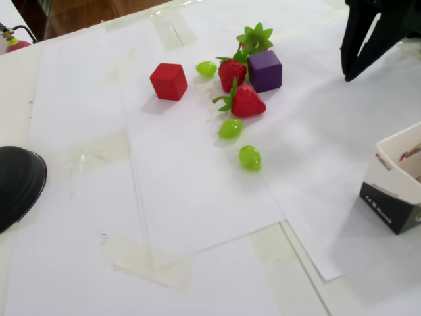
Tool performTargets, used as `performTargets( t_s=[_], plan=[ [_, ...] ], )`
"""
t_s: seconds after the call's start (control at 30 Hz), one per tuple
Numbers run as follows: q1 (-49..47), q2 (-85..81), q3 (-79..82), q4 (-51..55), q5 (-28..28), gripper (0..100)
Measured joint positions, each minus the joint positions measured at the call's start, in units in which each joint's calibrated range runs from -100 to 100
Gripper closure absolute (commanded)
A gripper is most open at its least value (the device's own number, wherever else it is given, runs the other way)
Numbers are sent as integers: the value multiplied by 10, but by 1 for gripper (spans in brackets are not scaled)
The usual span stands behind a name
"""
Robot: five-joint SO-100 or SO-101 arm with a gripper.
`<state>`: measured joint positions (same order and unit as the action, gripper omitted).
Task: Pick up the grapes and place them in the box.
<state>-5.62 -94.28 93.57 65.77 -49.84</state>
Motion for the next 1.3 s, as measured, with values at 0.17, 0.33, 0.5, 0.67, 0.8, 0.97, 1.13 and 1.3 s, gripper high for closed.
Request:
performTargets(
  t_s=[0.17, 0.33, 0.5, 0.67, 0.8, 0.97, 1.13, 1.3],
  plan=[
    [0, 134, -192, 66, 7, 100],
    [-10, 312, -390, 89, 34, 100],
    [-19, 467, -516, 42, 71, 100],
    [-31, 672, -654, 11, 99, 100],
    [-52, 841, -730, -25, 116, 100],
    [-61, 1000, -822, -31, 125, 100],
    [-64, 1075, -867, -31, 125, 100],
    [-76, 1097, -899, -31, 131, 87]
  ],
)
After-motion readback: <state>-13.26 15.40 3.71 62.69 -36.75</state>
